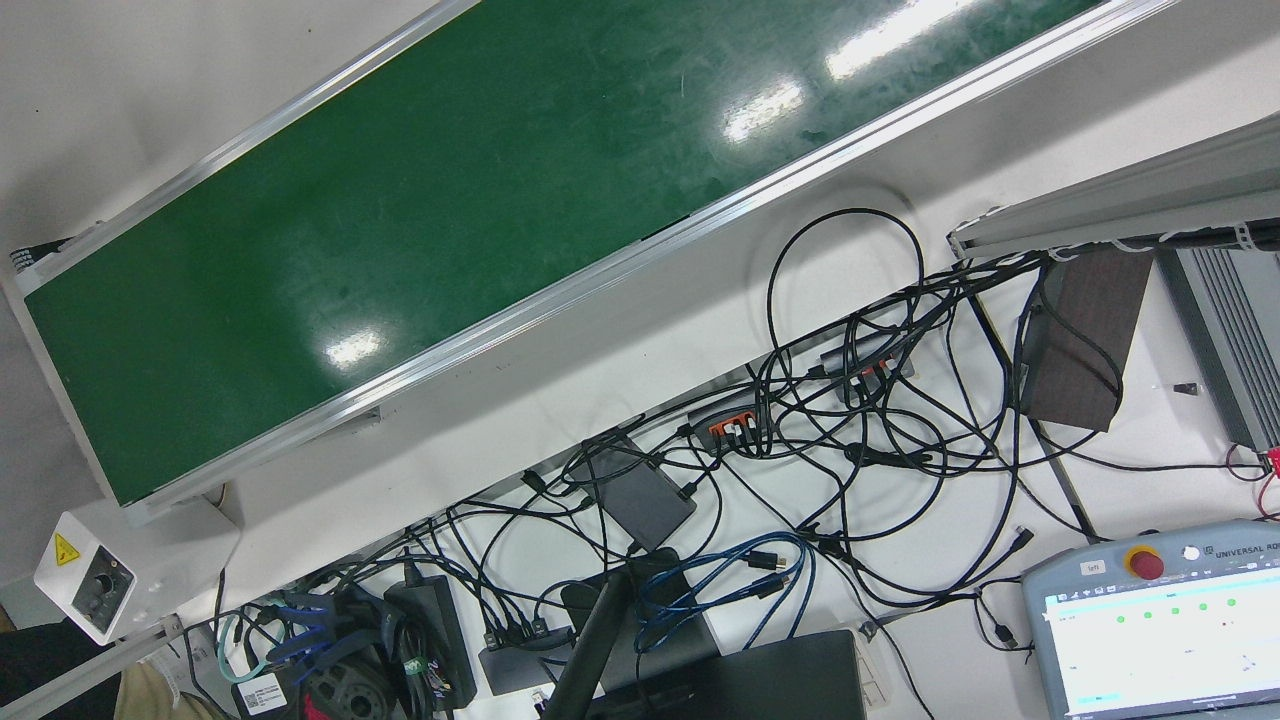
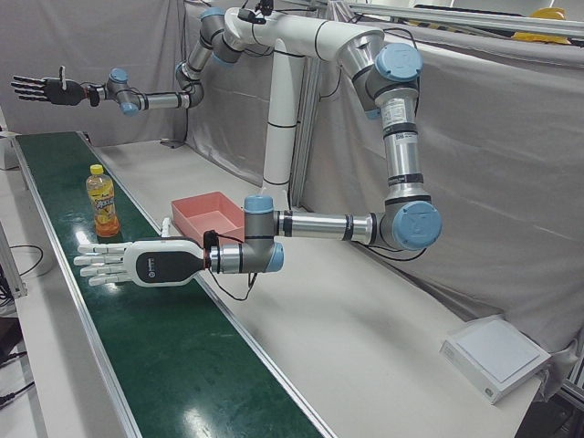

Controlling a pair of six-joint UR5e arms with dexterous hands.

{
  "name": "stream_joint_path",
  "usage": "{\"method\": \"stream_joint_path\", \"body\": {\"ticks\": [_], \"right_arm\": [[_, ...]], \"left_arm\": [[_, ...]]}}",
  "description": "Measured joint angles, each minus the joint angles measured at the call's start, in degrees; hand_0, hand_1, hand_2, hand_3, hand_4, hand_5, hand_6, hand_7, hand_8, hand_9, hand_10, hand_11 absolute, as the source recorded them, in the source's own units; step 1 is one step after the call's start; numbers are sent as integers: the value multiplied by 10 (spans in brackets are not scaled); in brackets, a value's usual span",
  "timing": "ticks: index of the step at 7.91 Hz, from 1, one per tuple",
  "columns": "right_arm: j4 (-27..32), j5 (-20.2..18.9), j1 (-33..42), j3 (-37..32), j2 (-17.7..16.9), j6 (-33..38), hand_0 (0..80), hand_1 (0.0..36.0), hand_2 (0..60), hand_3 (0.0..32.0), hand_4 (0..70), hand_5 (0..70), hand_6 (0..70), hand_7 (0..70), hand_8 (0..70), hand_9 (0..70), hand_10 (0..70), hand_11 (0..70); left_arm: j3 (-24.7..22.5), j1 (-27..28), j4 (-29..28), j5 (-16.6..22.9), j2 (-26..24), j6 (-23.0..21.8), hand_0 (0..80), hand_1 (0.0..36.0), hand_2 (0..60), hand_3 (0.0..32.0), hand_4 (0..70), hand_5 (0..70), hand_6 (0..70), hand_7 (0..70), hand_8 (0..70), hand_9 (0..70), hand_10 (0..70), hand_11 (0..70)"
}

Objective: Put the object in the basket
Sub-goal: 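Move the left hand along the belt toward the approaching orange bottle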

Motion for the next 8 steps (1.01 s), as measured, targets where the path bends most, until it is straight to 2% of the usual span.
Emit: {"method": "stream_joint_path", "body": {"ticks": [2,5,8], "right_arm": [[0,0,0,0,0,0,0,0,0,0,0,0,0,0,0,0,0,0],[0,0,0,0,0,0,0,0,0,0,0,0,0,0,0,0,0,0],[0,0,0,0,0,0,0,0,0,0,0,0,0,0,0,0,0,0]], "left_arm": [[13,0,-4,1,-15,-2,639,121,0,0,0,112,0,0,0,0,0,0],[48,0,-19,7,-32,-5,643,122,0,0,0,104,0,0,0,0,0,0],[47,-2,-20,26,-35,-6,646,121,0,2,0,90,0,0,0,0,0,0]]}}
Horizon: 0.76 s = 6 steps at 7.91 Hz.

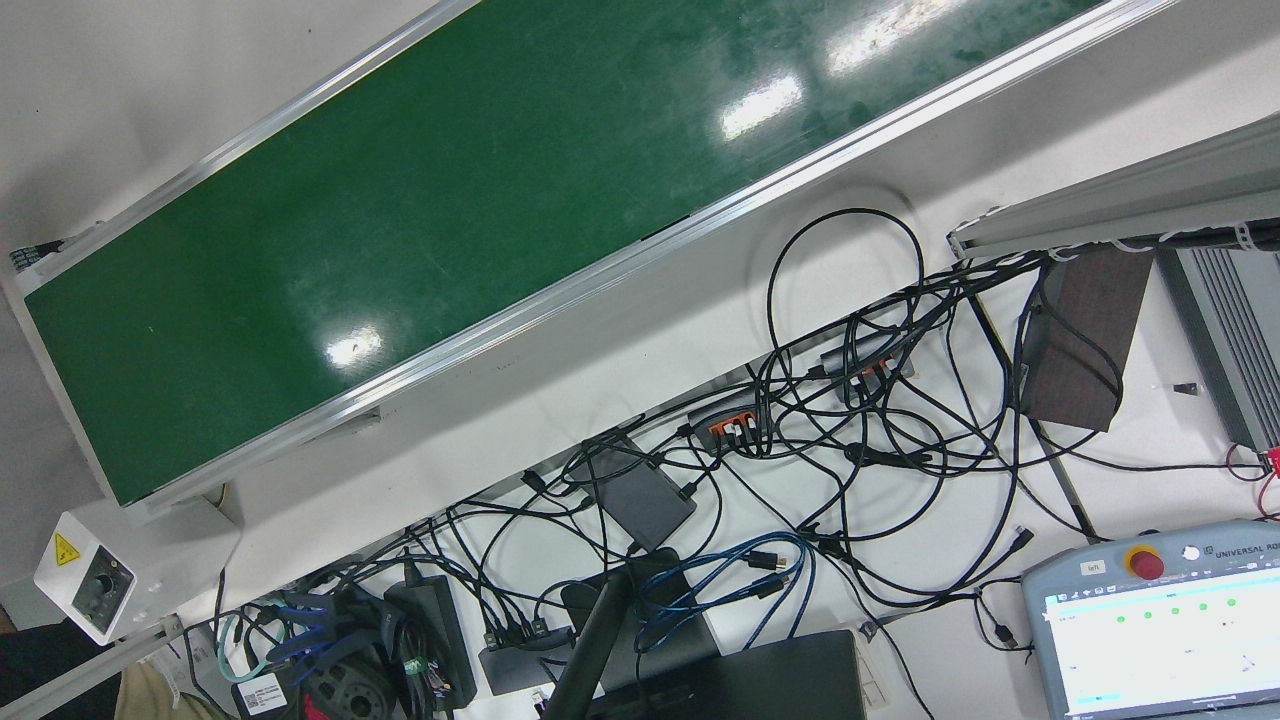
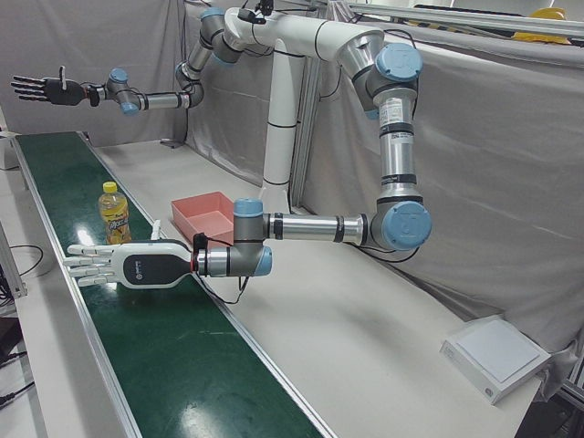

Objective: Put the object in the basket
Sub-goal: 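Move the left hand along the belt toward the approaching orange bottle, then close the left hand fingers around the orange bottle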

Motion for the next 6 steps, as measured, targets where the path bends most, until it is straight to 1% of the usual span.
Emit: {"method": "stream_joint_path", "body": {"ticks": [2,3,4,5,6], "right_arm": [[0,0,0,0,0,0,0,0,0,0,0,0,0,0,0,0,0,0],[0,0,0,0,0,-1,0,0,0,0,0,0,0,0,0,0,0,0],[0,0,0,0,0,0,0,0,0,0,0,0,0,0,0,0,0,0],[0,0,0,0,0,0,0,0,0,0,0,0,0,0,0,0,0,0],[0,0,0,0,0,0,0,0,0,0,0,0,0,0,0,0,0,0]], "left_arm": [[-7,-1,0,14,-1,-6,662,124,0,4,0,97,0,0,0,0,0,0],[-9,-2,-3,16,-1,-10,685,125,0,0,0,120,0,0,0,0,0,0],[-11,-6,-14,15,0,-12,800,142,0,0,81,251,0,43,11,26,106,181],[-11,-13,-27,6,1,-14,800,156,50,0,700,700,631,700,599,700,700,700],[-11,-18,-37,-11,2,-20,800,170,576,0,700,700,700,700,700,700,700,700]]}}
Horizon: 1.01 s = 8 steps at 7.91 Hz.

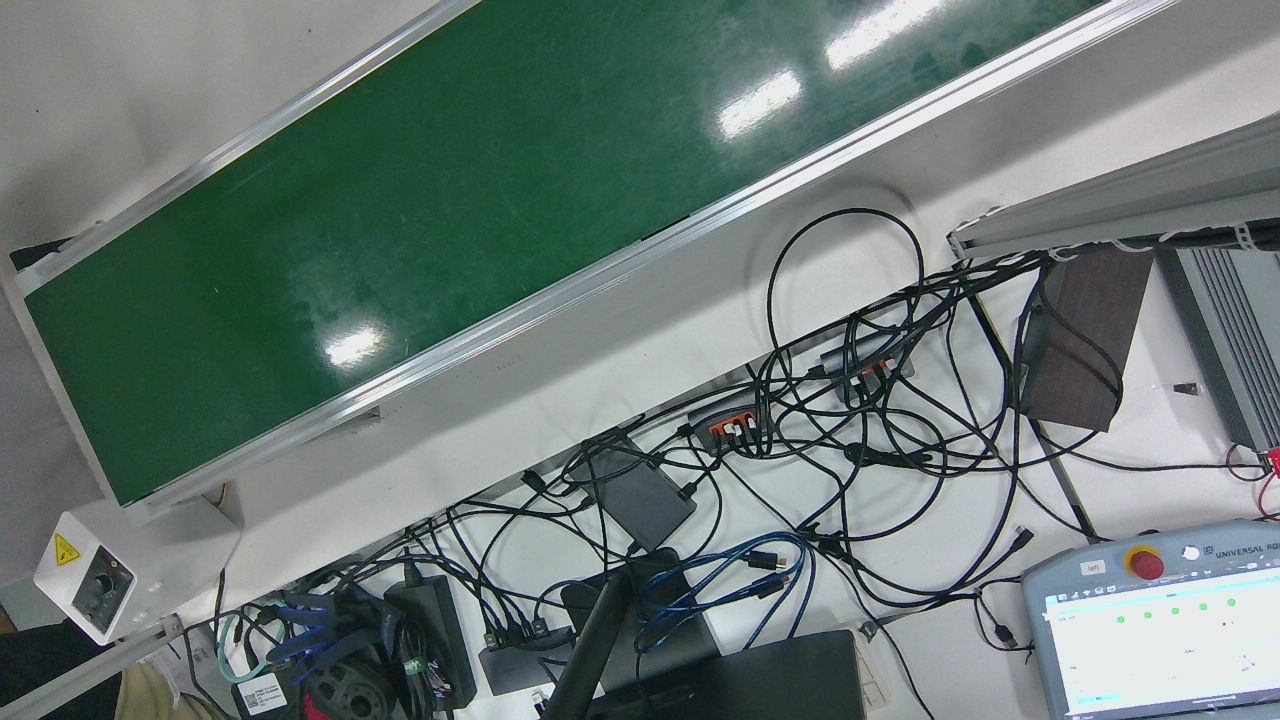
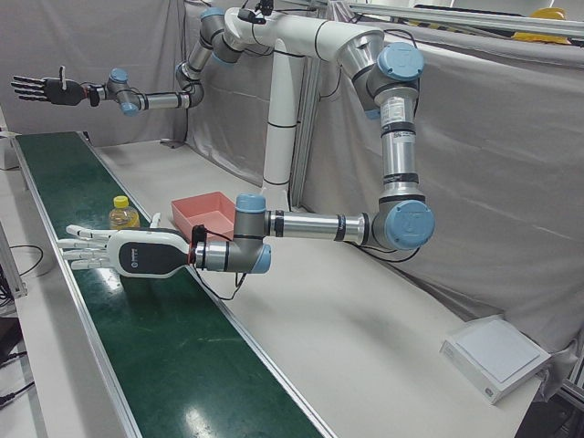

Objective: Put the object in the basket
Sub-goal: 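Close the left hand fingers around the orange bottle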

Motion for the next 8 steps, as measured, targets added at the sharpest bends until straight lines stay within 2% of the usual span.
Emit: {"method": "stream_joint_path", "body": {"ticks": [1,2,3,6,8], "right_arm": [[0,0,0,0,0,0,0,0,0,0,0,0,0,0,0,0,0,0],[0,0,0,0,0,0,0,0,0,0,0,0,0,0,0,0,0,0],[0,0,0,0,0,0,0,0,0,0,0,0,0,0,0,0,0,0],[0,0,0,0,0,0,0,0,0,0,0,0,0,0,0,0,0,0],[0,0,0,0,0,0,0,0,0,0,0,0,0,0,0,0,0,0]], "left_arm": [[0,-2,-6,-14,1,-7,742,171,600,0,700,700,700,700,700,700,700,700],[0,-2,-9,-19,0,-10,671,210,600,0,700,700,700,700,700,700,700,700],[0,-3,-9,-21,0,-11,646,221,600,0,700,700,700,700,700,700,700,700],[-18,-4,6,-20,1,-11,645,223,600,0,700,700,700,700,700,700,700,700],[-84,-6,56,-16,5,-11,657,235,600,0,700,700,700,700,700,700,700,700]]}}
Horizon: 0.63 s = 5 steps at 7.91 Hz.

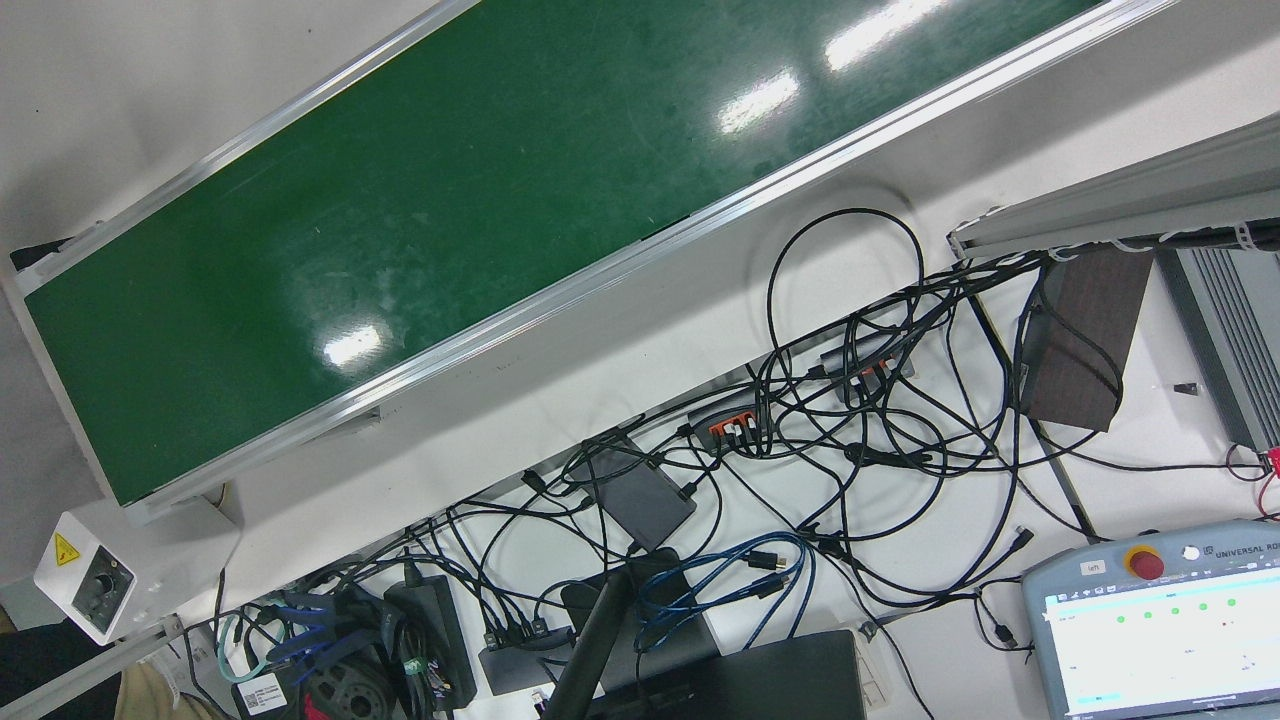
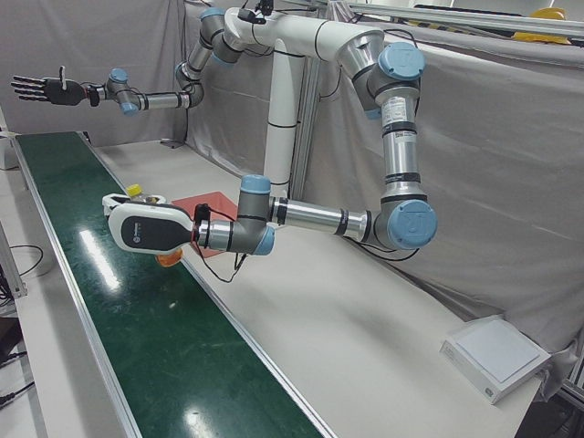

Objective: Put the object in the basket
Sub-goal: 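Close the left hand fingers around the orange bottle, then lift the bottle off the belt and carry it toward the pink basket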

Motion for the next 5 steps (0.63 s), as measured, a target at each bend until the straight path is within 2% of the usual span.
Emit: {"method": "stream_joint_path", "body": {"ticks": [2,5], "right_arm": [[0,0,0,0,0,0,0,0,0,0,0,0,0,0,0,0,0,0],[0,0,0,0,0,0,0,0,0,0,0,0,0,0,0,0,0,0]], "left_arm": [[-76,4,57,22,7,3,655,235,600,0,700,700,700,700,700,700,700,700],[-144,11,85,70,32,10,645,228,600,0,700,700,700,700,700,700,700,700]]}}
